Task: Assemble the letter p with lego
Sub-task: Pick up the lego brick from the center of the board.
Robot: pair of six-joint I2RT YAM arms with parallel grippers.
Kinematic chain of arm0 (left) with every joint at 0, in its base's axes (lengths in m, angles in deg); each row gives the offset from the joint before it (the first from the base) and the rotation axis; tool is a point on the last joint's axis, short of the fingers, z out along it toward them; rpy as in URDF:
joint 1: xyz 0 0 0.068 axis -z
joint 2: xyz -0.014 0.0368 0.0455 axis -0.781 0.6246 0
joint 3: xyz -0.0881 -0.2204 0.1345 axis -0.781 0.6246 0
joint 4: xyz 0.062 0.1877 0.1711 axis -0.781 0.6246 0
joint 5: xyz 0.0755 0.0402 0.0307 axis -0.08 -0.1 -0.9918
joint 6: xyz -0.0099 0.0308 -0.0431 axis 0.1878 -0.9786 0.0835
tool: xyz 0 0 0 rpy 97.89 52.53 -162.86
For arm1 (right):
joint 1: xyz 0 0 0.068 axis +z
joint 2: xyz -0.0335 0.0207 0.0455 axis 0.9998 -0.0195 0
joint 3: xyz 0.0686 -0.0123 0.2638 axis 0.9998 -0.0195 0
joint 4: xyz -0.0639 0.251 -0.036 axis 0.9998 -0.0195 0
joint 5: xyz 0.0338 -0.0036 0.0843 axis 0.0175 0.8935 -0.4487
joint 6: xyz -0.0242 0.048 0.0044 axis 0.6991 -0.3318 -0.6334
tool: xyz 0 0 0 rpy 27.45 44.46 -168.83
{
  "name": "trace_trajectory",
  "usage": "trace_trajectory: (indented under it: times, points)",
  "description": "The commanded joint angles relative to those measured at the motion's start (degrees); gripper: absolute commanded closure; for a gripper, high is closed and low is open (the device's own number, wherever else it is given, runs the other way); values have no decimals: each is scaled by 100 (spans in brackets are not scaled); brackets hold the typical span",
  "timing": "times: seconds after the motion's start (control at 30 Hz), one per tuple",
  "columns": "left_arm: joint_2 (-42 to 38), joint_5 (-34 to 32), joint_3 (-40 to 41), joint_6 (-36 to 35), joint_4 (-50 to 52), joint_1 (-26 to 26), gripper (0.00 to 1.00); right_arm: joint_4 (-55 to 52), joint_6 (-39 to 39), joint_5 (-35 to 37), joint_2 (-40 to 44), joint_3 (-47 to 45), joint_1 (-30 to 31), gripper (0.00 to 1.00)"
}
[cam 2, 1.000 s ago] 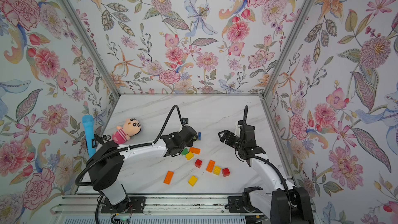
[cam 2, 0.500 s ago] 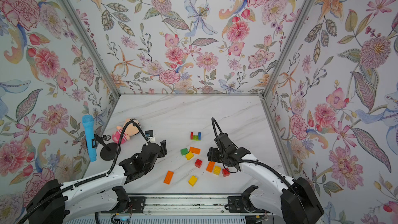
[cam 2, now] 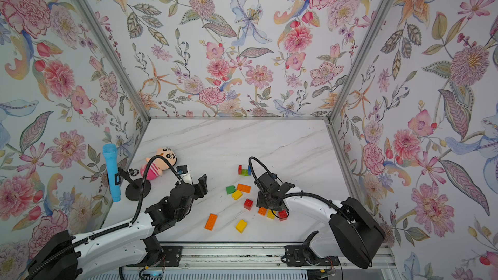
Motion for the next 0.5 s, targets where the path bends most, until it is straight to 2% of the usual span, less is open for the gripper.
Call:
trace_trajectory:
  times: [0.0, 0.47]
  points:
    - [-1, 81, 124, -108, -195, -96, 25, -149, -195, 232, -205, 220, 158, 42]
    - [140, 294, 76, -183, -298, -123, 23, -142, 148, 461, -868, 644, 274, 62]
